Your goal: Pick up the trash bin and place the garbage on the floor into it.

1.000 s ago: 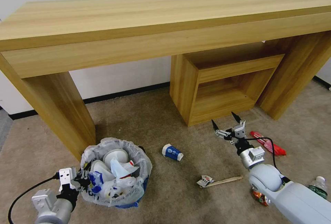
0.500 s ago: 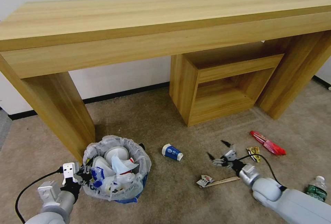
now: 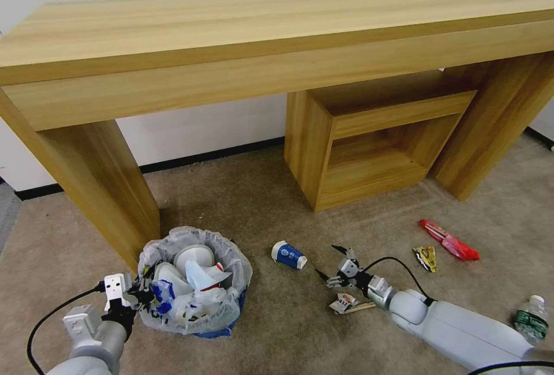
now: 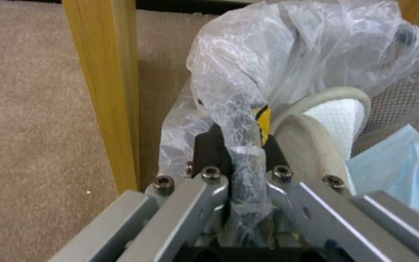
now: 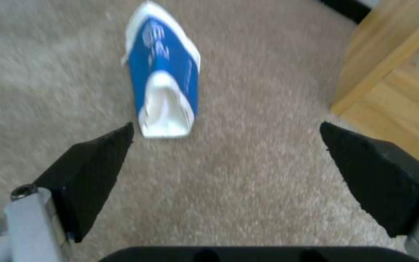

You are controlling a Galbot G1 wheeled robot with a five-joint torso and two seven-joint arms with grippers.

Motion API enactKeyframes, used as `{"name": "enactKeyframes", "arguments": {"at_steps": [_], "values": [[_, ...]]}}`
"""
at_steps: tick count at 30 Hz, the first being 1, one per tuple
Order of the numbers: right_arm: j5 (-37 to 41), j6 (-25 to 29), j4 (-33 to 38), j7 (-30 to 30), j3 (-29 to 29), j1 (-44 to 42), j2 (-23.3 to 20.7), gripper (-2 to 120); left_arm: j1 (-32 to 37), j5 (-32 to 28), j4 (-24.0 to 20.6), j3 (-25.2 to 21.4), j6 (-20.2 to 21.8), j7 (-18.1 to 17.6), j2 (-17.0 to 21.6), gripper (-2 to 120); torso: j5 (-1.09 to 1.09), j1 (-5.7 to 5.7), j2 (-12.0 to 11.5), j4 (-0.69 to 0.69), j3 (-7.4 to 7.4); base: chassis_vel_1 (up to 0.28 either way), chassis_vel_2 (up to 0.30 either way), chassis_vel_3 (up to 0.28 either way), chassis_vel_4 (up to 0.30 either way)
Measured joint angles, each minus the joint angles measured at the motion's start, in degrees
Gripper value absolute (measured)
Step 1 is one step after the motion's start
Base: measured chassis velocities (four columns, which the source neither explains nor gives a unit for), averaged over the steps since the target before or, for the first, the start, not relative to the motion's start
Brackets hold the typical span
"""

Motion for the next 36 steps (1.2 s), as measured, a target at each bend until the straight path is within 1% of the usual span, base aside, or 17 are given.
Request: {"name": "enactKeyframes", "arguments": {"at_steps": [7,14,17,18,21,22,24,25,26,27,28,29,30,32,33,36], "values": [[-0.1,0.4,-6.6,-0.3,-3.0,2.6,4.8,97,0.2,0.3,-0.6,-0.1,-0.2,0.1,-0.6,3,0.01,0.0,0.0,0.0,0.0,0.0,0.0,0.0,0.0],[0.0,0.4,-9.1,-0.3,-5.2,3.6,7.4,96,0.5,0.2,-1.0,-0.4,-0.6,0.1,-0.6,3,0.01,0.0,0.0,0.01,0.0,0.0,0.0,0.0,0.0],[0.0,0.2,-12.1,-0.2,-6.1,4.4,10.2,93,0.5,0.2,-1.0,-0.4,-1.0,0.3,-0.6,3,0.0,0.0,0.0,0.0,0.0,0.0,0.0,0.0,0.0],[0.0,0.2,-12.1,-0.2,-6.1,4.4,10.2,93,0.5,0.2,-1.0,-0.4,-1.0,0.3,-0.6,3,0.0,0.0,0.0,0.0,0.0,0.0,0.0,0.0,0.0],[0.1,-0.3,-14.7,0.0,-6.7,5.3,13.5,89,0.5,0.2,-0.9,-0.4,-1.1,0.4,-0.6,3,0.01,0.0,0.0,0.0,0.0,0.0,0.0,0.0,0.0],[0.1,-0.3,-14.7,0.0,-6.7,5.3,13.5,89,0.5,0.2,-0.9,-0.4,-1.1,0.4,-0.6,3,0.01,0.0,0.0,0.0,0.0,0.0,0.0,0.0,0.0],[0.2,-0.5,-16.4,0.0,-6.8,5.9,15.8,88,0.5,0.2,-0.8,-0.3,-1.3,0.6,-0.6,3,0.0,0.0,0.0,0.01,0.0,0.0,0.0,0.0,0.0],[0.2,-0.5,-16.4,0.0,-6.8,5.9,15.8,88,0.5,0.2,-0.8,-0.3,-1.3,0.6,-0.6,3,0.0,0.0,0.0,0.01,0.0,0.0,0.0,0.0,0.0],[0.1,-0.6,-17.7,0.1,-6.8,6.2,17.5,86,0.5,0.2,-0.8,-0.3,-1.4,0.6,-0.6,3,0.0,0.0,0.0,0.01,0.0,0.0,0.0,0.0,0.0],[0.0,-0.7,-18.5,0.4,-6.8,6.3,18.4,82,0.6,0.2,-0.7,-0.3,-1.5,0.7,-0.7,3,0.01,0.0,0.0,0.02,0.0,0.0,0.0,0.0,0.0],[0.0,-0.7,-19.0,0.5,-6.8,6.4,19.1,77,0.6,0.2,-0.7,-0.3,-1.5,0.7,-0.7,3,0.01,0.0,0.0,0.02,0.0,0.0,0.0,0.0,0.0],[0.0,-0.7,-19.0,0.5,-6.8,6.4,19.1,77,0.6,0.2,-0.7,-0.3,-1.5,0.7,-0.7,3,0.01,0.0,0.0,0.02,0.0,0.0,0.0,0.0,0.0],[-0.1,-1.0,-19.9,0.8,-6.9,6.4,20.0,72,0.6,0.1,-0.7,-0.3,-1.6,0.8,-0.7,3,0.01,0.0,0.0,0.02,0.0,0.0,0.0,0.0,0.0],[-0.1,-1.3,-20.6,0.9,-7.0,6.4,20.4,62,0.7,0.0,-0.7,-0.5,-1.8,0.8,-0.6,3,0.01,0.0,0.0,0.0,0.0,0.0,0.0,0.0,0.0],[-0.1,-1.3,-20.6,0.9,-7.0,6.4,20.4,62,0.7,0.0,-0.7,-0.5,-1.8,0.8,-0.6,3,0.01,0.0,0.0,0.0,0.0,0.0,0.0,0.0,0.0],[-0.3,-1.5,-21.2,0.9,-6.9,6.4,20.5,48,0.9,0.1,-0.6,-0.5,-2.0,0.9,-0.6,3,0.0,0.0,0.0,0.01,0.0,0.0,0.0,0.0,0.0]]}}
